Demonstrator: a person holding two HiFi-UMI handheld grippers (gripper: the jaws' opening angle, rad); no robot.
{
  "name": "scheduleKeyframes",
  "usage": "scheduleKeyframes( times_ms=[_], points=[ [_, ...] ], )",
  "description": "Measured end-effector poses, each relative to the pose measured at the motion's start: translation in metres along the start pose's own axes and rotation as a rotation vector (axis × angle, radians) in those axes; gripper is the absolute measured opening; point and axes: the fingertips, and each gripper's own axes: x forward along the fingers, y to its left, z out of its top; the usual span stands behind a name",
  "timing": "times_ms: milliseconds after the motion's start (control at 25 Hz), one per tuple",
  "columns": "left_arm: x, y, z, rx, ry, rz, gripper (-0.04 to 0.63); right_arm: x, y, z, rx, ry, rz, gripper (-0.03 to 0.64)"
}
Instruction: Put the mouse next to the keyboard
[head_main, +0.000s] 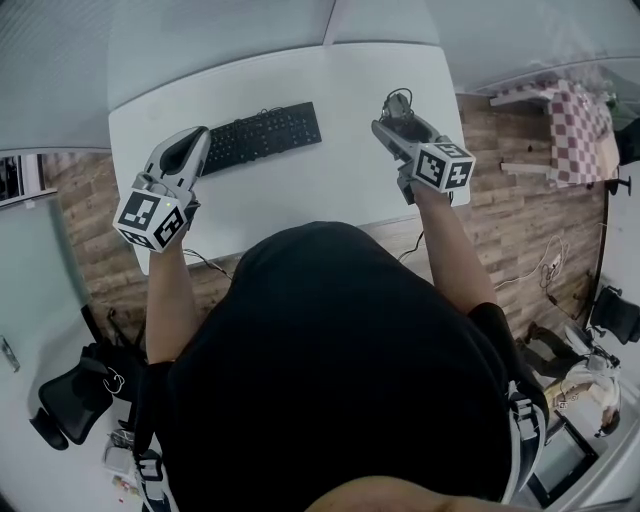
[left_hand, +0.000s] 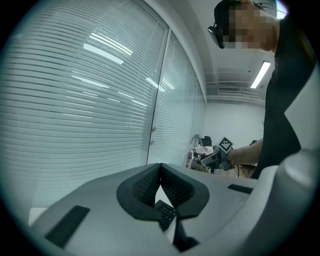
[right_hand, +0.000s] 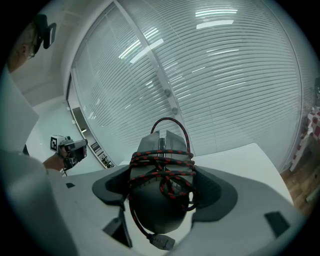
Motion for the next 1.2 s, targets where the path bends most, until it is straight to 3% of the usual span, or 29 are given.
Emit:
scheduleKeyframes(
  times_ms=[800, 1200],
  points=[
    [0.002, 0.019, -0.015, -0.011, 0.026, 0.009, 0.023, 0.024, -0.020, -0.008, 0.016, 0.036, -0.028, 0.390],
    [0.004, 0.036, -0.023, -0.022, 0.053, 0.028, 0.023, 0.057, -0.052, -0.026, 0.012, 0.102, -0.076, 0.390]
  ],
)
